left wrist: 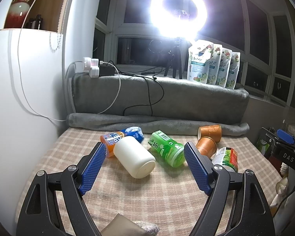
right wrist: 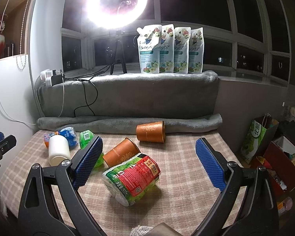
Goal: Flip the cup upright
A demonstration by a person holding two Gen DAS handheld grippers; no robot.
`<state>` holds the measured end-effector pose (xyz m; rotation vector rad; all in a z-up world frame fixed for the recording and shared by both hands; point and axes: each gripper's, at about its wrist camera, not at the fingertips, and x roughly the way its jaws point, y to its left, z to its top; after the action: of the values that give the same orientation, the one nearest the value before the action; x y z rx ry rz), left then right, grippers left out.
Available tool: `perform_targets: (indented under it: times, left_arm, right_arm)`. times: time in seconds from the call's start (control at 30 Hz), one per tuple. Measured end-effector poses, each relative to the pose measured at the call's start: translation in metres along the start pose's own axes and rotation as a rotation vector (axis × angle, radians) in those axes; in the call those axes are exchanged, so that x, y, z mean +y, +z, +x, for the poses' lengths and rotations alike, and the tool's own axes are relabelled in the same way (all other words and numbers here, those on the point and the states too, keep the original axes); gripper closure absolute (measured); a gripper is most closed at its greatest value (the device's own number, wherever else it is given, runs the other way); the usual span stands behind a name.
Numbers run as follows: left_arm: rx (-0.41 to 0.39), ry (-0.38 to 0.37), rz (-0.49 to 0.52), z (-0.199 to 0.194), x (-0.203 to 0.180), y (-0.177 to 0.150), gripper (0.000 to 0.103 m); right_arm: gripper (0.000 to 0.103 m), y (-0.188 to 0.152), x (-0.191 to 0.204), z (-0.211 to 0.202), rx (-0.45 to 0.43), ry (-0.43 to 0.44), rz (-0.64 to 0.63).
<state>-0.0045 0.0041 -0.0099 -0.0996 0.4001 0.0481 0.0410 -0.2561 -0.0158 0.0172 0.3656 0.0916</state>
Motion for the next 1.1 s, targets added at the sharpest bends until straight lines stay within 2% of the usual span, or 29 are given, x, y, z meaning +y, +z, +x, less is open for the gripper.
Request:
perform_targets:
  times: [0.3, 0.57, 0.93, 1.1]
  left_arm:
    - [0.024, -0.005, 0.006, 0.008, 0.001, 0.001, 0.021]
    - [0.138, -0.065, 0.033, 0.038, -0.005, 0.005, 0.021]
    - [0.318, -0.255, 0.122, 0.094, -0.041, 0.013, 0.022]
    - [0.435, -0.353, 0.162, 0.131, -0.064, 0.02, 0.022]
  right_arm:
    - [0.006, 0.003, -0.002, 0.013, 0.04, 0.026, 0.006]
    - [0.006, 0.0, -0.013, 0.022, 0.059, 0.025, 0.032]
    - [0.006, -0.007, -0.039, 0.037, 0.095, 0.014, 0.077]
    - [0.006, -0.015, -0.055, 0.043, 0.116, 0.001, 0.111]
